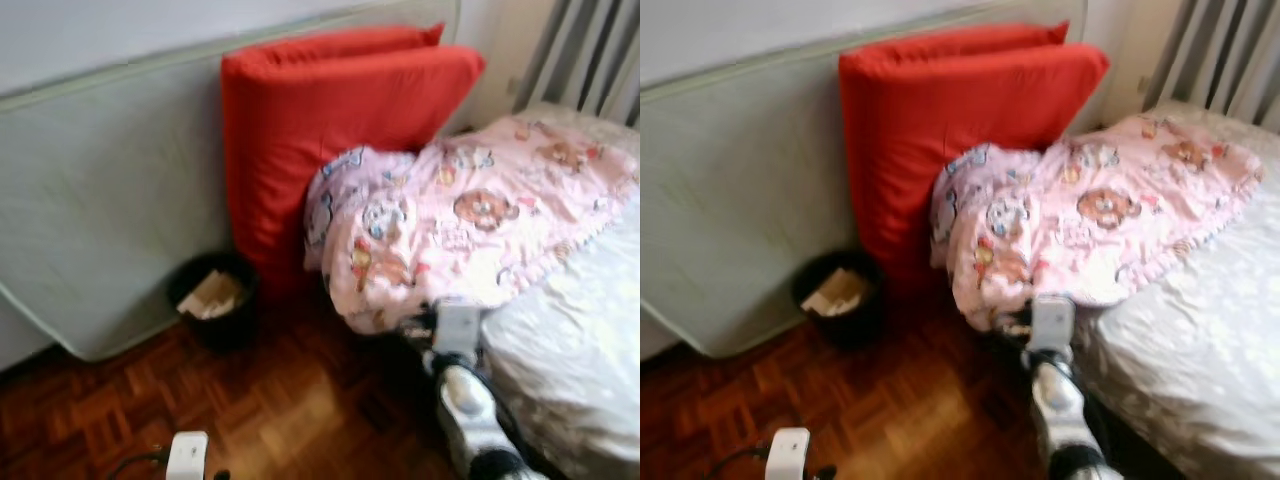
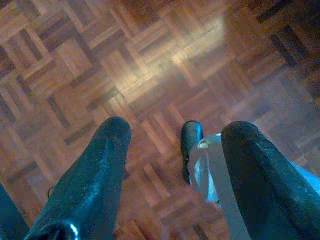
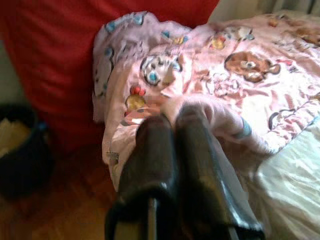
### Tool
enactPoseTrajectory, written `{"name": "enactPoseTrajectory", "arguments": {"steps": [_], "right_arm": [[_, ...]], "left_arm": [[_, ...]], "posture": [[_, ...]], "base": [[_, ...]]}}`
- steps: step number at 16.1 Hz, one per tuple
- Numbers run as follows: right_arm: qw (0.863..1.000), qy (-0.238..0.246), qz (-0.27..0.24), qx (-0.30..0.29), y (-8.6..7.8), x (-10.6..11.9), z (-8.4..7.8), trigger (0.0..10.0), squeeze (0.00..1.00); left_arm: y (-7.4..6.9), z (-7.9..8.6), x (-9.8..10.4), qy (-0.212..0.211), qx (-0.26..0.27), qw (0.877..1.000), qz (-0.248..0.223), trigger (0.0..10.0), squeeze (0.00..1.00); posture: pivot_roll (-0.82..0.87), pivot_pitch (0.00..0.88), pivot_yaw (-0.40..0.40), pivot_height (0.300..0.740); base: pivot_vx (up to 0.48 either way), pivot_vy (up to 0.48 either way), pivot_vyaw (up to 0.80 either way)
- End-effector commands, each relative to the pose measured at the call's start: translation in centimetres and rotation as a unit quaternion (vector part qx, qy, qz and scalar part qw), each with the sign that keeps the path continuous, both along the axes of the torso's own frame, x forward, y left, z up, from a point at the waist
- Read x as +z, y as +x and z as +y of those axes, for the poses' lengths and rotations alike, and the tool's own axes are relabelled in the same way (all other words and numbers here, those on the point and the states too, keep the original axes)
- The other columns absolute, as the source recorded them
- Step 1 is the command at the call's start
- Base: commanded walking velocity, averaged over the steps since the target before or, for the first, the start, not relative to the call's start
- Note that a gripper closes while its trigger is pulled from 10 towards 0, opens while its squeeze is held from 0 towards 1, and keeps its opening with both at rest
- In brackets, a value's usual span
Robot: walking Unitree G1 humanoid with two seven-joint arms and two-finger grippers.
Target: Clean up the room
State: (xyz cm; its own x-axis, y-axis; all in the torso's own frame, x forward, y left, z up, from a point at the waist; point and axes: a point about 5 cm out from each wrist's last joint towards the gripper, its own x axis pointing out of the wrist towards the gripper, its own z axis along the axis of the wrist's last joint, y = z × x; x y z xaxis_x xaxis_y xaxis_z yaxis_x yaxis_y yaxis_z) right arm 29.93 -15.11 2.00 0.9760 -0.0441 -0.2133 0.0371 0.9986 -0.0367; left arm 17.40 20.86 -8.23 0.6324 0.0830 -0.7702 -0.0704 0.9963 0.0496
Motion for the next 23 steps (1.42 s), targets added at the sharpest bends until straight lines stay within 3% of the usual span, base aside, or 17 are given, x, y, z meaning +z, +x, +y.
{"name": "enactPoseTrajectory", "arguments": {"steps": [1,6,10,12,13,14,16,21,23], "right_arm": [[0.999,-0.001,0.032,-0.014,-0.4,-0.9,-0.6,10.0,0.00],[0.994,-0.013,0.084,-0.068,-1.3,-2.2,-2.6,10.0,0.00],[0.994,-0.054,-0.077,-0.052,0.5,1.9,-2.1,10.0,0.00],[0.988,-0.065,-0.131,-0.040,1.1,3.7,-1.6,10.0,0.00],[0.988,-0.076,-0.128,-0.025,1.1,3.7,-1.3,10.0,0.00],[0.991,-0.086,-0.101,-0.010,1.0,2.9,-1.0,10.0,0.00],[0.995,-0.103,0.001,-0.015,0.1,0.1,-1.2,10.0,0.00],[0.989,-0.096,0.107,-0.015,-1.5,-2.6,-1.3,10.0,0.00],[0.982,-0.092,0.167,0.003,-2.6,-4.2,-1.1,10.0,0.00]], "left_arm": [[0.4,-0.1,0.2,0.003,-0.010,1.000,-0.006,10.0,0.00],[0.5,-0.2,0.2,0.003,-0.014,1.000,-0.007,10.0,0.00],[0.6,-0.3,0.3,0.004,-0.019,1.000,-0.010,10.0,0.00],[0.7,-0.3,0.3,0.004,-0.021,1.000,-0.012,10.0,0.00],[0.7,-0.4,0.3,0.004,-0.023,1.000,-0.011,10.0,0.00],[0.7,-0.5,0.3,0.004,-0.025,1.000,-0.010,10.0,0.00],[0.7,-0.6,0.3,0.004,-0.032,0.999,-0.009,10.0,0.00],[0.7,-0.7,0.2,0.004,-0.035,0.999,-0.008,10.0,0.00],[0.7,-0.7,0.2,0.005,-0.037,0.999,-0.008,10.0,0.00]], "posture": [[-0.07,0.000,0.007,0.740],[-0.07,0.000,0.008,0.740],[-0.07,0.000,0.008,0.740],[-0.07,0.000,0.007,0.740],[-0.07,0.000,0.007,0.740],[-0.07,0.000,0.006,0.740],[-0.07,0.000,0.004,0.740],[-0.07,0.000,0.004,0.740],[-0.07,0.000,0.004,0.740]], "base": [[0.000,0.000,0.00],[0.000,0.000,0.00],[0.000,0.000,0.00],[0.000,0.000,0.00],[0.000,0.000,0.00],[0.000,0.000,0.00],[0.000,0.000,0.00],[0.000,0.000,0.00],[0.000,0.000,0.00]]}}
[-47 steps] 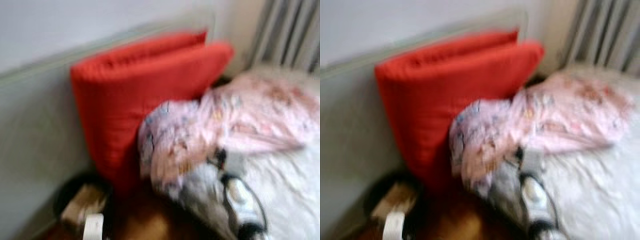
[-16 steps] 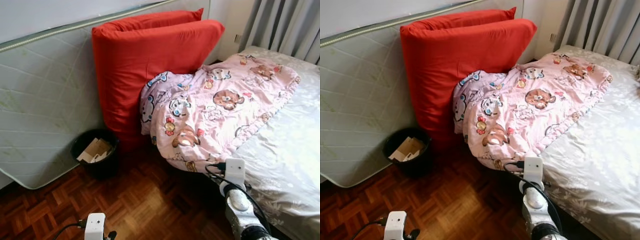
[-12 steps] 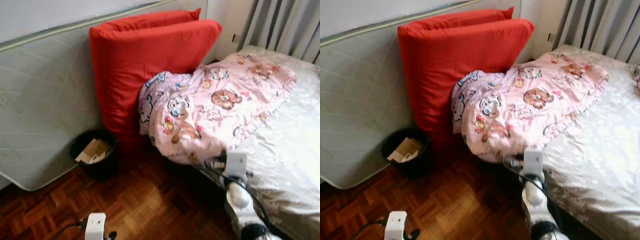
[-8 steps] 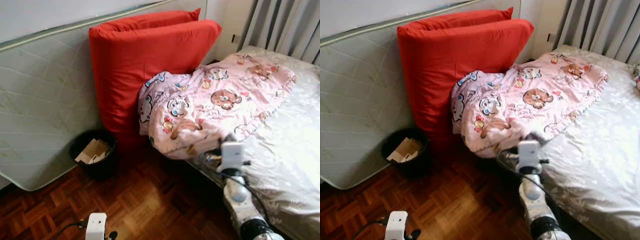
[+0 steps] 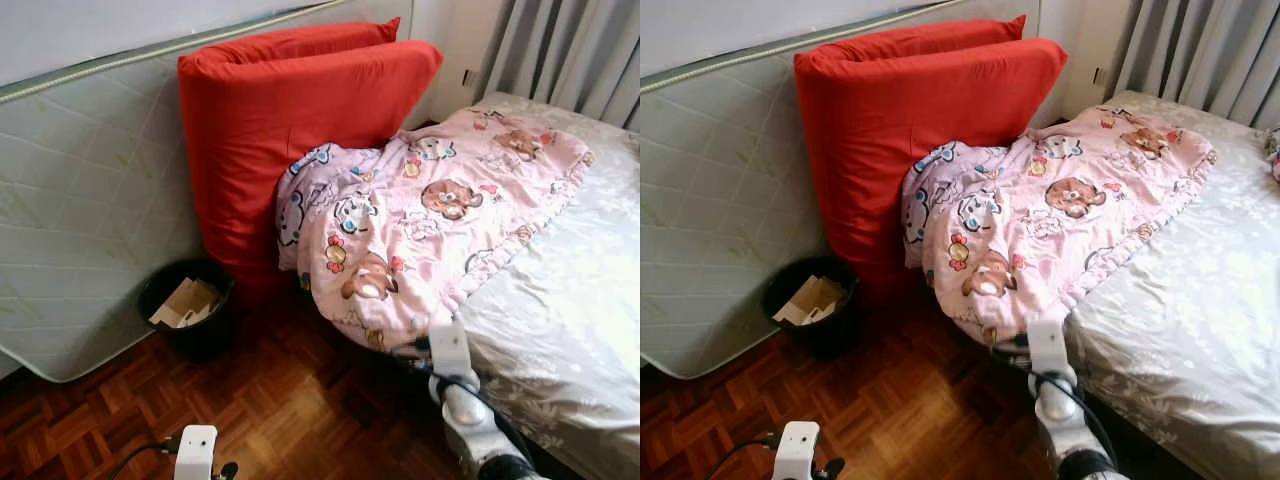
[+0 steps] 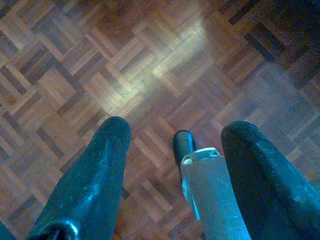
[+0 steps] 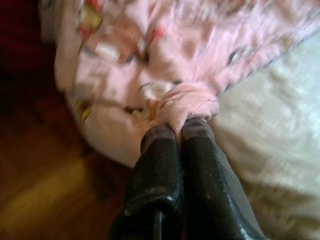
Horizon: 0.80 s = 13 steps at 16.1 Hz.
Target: Clean up the room
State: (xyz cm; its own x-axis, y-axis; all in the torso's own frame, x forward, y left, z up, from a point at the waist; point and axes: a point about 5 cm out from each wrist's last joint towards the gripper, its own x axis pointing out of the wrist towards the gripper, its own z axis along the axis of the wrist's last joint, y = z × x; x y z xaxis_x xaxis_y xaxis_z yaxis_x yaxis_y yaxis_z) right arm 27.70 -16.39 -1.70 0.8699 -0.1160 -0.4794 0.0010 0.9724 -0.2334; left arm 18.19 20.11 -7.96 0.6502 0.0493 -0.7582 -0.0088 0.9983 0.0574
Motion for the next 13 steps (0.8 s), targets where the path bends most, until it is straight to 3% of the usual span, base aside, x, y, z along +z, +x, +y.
{"name": "enactPoseTrajectory", "arguments": {"steps": [1,3,4,5,6,8,13], "right_arm": [[1.000,0.007,0.029,0.005,-0.7,-0.9,0.3,10.0,0.00],[0.999,0.028,0.032,0.004,-1.0,-1.1,0.4,10.0,0.00],[0.999,0.031,0.038,0.015,-1.1,-1.2,0.4,10.0,0.25],[0.998,0.030,0.047,0.019,-1.3,-1.4,0.3,10.0,0.36],[0.998,0.027,0.058,0.024,-1.5,-1.6,0.2,10.0,1.00],[0.995,0.022,0.097,0.030,-2.5,-2.6,-0.4,10.0,1.00],[0.990,0.025,0.127,0.058,-3.5,-3.4,0.2,10.0,1.00]], "left_arm": [[-0.1,0.0,-0.1,0.001,-0.006,1.000,0.001,10.0,0.00],[-0.2,0.0,-0.1,0.002,-0.006,1.000,0.002,10.0,0.00],[-0.2,0.0,-0.1,0.002,-0.008,1.000,0.003,10.0,0.00],[-0.2,0.0,-0.1,0.003,-0.009,1.000,0.003,10.0,0.00],[-0.2,0.0,-0.1,0.003,-0.009,1.000,0.004,10.0,0.00],[-0.3,0.0,-0.1,0.003,-0.007,1.000,0.005,10.0,0.00],[-0.2,0.0,-0.1,0.004,-0.008,1.000,0.005,10.0,0.00]], "posture": [[-0.06,0.000,0.003,0.740],[-0.07,0.000,0.004,0.740],[-0.07,0.000,0.006,0.740],[-0.07,0.000,0.006,0.740],[-0.07,0.000,0.005,0.740],[-0.07,0.000,0.003,0.740],[-0.07,0.000,0.001,0.740]], "base": [[0.000,0.000,0.00],[0.000,0.000,0.00],[0.000,0.000,0.00],[0.000,0.000,0.00],[0.000,0.000,0.00],[0.000,0.000,0.00],[0.000,0.000,0.00]]}}
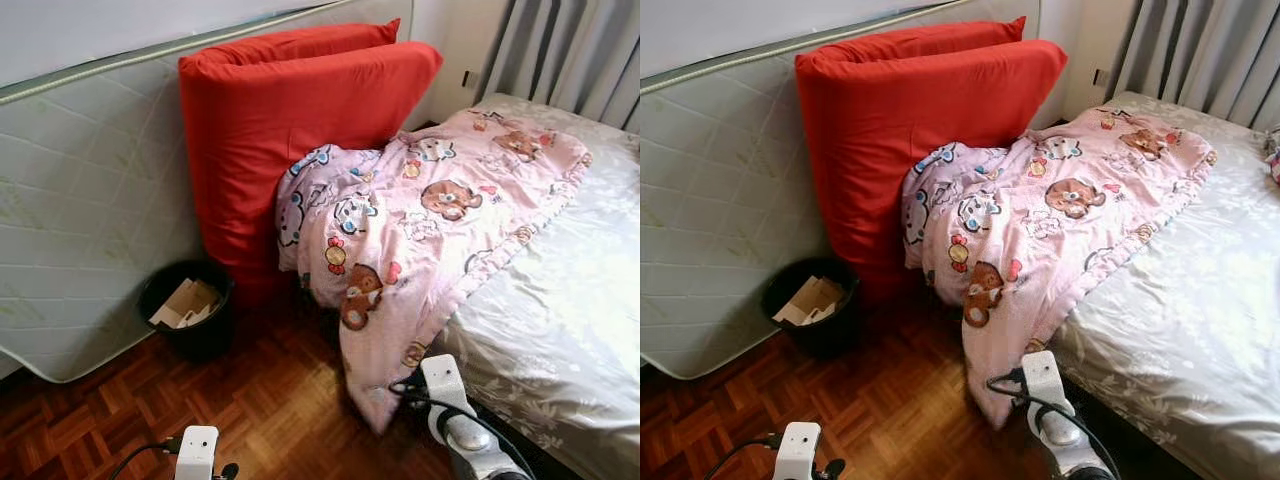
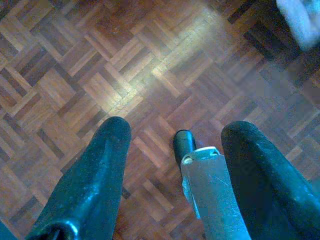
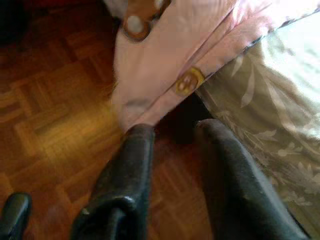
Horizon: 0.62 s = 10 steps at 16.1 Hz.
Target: Clean up the room
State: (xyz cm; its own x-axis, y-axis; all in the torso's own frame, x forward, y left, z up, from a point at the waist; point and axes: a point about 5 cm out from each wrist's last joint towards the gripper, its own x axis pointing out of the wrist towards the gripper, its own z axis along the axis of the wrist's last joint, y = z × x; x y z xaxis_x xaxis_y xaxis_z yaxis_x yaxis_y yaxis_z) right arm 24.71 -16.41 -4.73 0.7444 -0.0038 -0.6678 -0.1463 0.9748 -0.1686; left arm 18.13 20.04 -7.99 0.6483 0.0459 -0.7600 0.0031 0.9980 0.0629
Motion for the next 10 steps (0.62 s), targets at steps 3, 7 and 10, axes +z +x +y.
{"name": "enactPoseTrajectory", "arguments": {"steps": [3,7,10], "right_arm": [[1.000,0.020,0.014,0.013,-0.7,-0.6,0.7,10.0,1.00],[0.998,0.009,0.070,0.005,-3.1,-2.1,-1.0,10.0,0.00],[0.991,0.040,0.107,-0.068,-5.4,-3.2,-2.4,10.0,0.00]], "left_arm": [[0.0,0.0,0.0,0.002,-0.001,1.000,0.002,10.0,0.00],[0.2,0.2,0.1,0.004,-0.002,1.000,0.003,10.0,0.00],[0.3,0.3,0.1,0.005,0.002,1.000,0.004,10.0,0.00]], "posture": [[-0.07,0.000,0.001,0.740],[-0.08,0.000,0.000,0.740],[-0.08,0.000,0.001,0.740]], "base": [[0.000,0.000,0.00],[0.000,0.000,0.00],[0.000,0.000,0.00]]}}
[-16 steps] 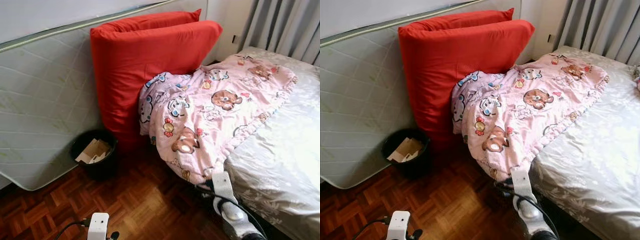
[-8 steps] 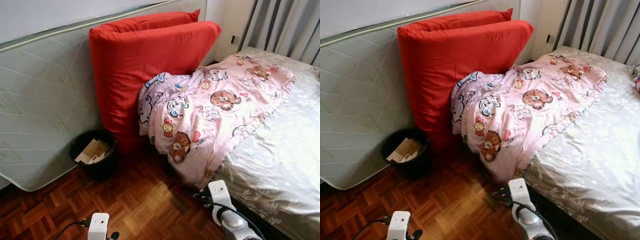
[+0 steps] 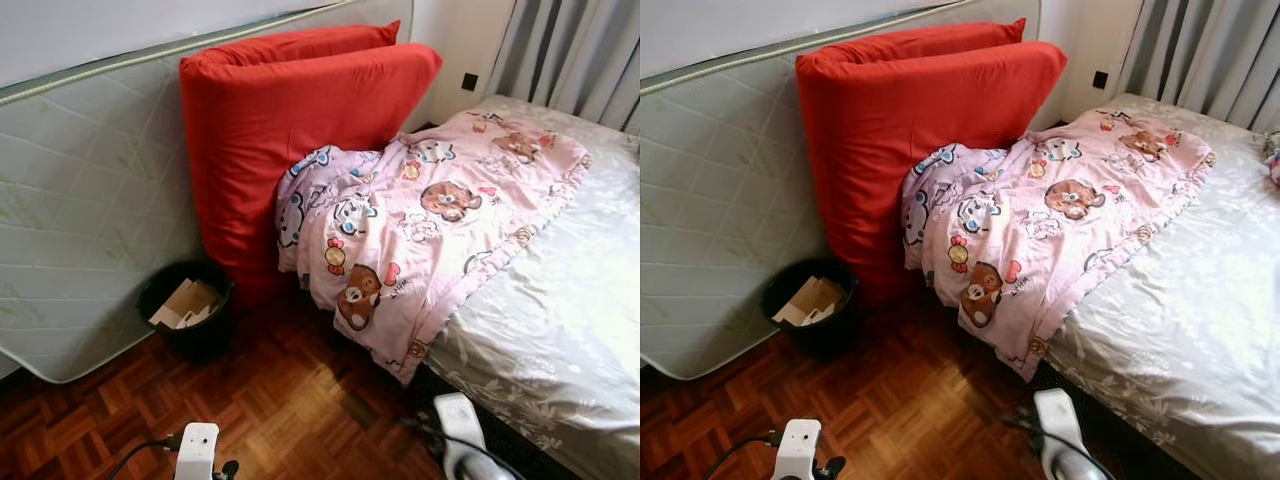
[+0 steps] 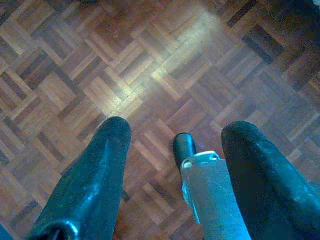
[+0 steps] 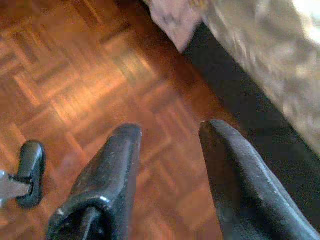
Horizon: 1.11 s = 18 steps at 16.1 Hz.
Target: Clean up the room
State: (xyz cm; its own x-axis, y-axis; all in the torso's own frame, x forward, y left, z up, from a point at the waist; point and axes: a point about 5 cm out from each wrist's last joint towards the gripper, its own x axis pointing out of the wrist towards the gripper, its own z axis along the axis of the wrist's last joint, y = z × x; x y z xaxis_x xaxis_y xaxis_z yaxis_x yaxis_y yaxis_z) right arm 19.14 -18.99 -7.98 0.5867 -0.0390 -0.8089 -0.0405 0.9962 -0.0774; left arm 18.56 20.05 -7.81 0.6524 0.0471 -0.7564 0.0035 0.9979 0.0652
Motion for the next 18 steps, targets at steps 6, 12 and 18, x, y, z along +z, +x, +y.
{"name": "enactPoseTrajectory", "arguments": {"steps": [6,12,18], "right_arm": [[0.993,-0.002,0.041,-0.114,-7.6,-1.6,-6.0,10.0,0.00],[0.986,0.007,0.046,-0.161,-12.1,-1.4,-8.9,10.0,0.00],[0.970,0.067,-0.038,-0.231,-14.7,0.1,-12.0,10.0,0.00]], "left_arm": [[-0.3,0.5,-0.2,-0.002,0.019,1.000,0.011,10.0,0.00],[-0.4,1.1,-0.1,-0.010,0.058,0.998,0.012,10.0,0.00],[-0.5,1.8,-0.1,-0.024,0.089,0.996,0.012,10.0,0.00]], "posture": [[-0.08,0.000,0.008,0.740],[-0.07,0.000,0.009,0.740],[-0.08,0.000,0.019,0.740]], "base": [[0.000,0.000,0.00],[0.000,0.000,0.00],[0.000,0.000,0.00]]}}
